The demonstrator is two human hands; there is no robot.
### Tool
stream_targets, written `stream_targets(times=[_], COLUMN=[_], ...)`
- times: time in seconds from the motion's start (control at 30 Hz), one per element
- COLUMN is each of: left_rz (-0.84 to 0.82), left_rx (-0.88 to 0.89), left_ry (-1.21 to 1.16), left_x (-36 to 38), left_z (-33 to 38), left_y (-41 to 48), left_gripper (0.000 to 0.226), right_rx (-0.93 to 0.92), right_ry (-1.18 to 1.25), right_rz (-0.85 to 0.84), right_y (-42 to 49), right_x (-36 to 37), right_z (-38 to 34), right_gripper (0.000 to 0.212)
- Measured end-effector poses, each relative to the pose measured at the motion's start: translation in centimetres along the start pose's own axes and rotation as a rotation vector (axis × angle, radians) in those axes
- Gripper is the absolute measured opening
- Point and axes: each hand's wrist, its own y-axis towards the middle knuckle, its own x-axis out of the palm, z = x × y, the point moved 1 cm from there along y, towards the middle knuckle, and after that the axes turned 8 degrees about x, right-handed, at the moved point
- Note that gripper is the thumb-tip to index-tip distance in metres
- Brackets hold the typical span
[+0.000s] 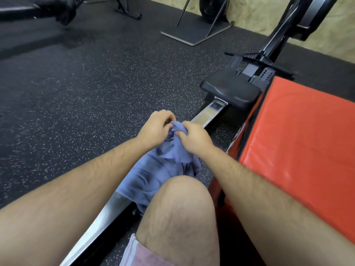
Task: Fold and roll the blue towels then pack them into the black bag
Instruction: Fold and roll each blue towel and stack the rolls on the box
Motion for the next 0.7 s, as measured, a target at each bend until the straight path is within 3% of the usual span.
stream_targets(times=[0.17,0.27,0.4,0.53,0.63,0.7], left_rz=[-0.168,-0.13,-0.125,0.028,0.111,0.138], left_rx=[-0.232,-0.255,-0.219,-0.174,-0.063,0.005], left_ry=[0.135,0.001,-0.071,-0.143,-0.179,-0.201], left_x=[-0.5,-1.7,-2.2,-3.0,-4.0,-4.4], left_z=[-2.1,-0.3,3.8,8.9,14.7,19.1], left_y=[0.0,1.0,2.1,4.8,7.9,10.1], left_gripper=[0.035,0.008,0.009,0.005,0.004,0.006], right_rx=[0.017,-0.011,-0.011,-0.037,-0.078,-0.107], right_ry=[0.141,0.173,0.185,0.183,0.18,0.133], right_rz=[0.115,0.139,0.168,0.241,0.314,0.38], right_y=[-0.2,-1.0,-2.5,-4.1,-5.9,-7.5], right_x=[-5.7,-8.3,-11.3,-15.5,-19.8,-23.0], right_z=[-0.3,0.3,0.8,1.7,2.7,3.4], right_gripper=[0.017,0.016,0.017,0.011,0.04,0.043])
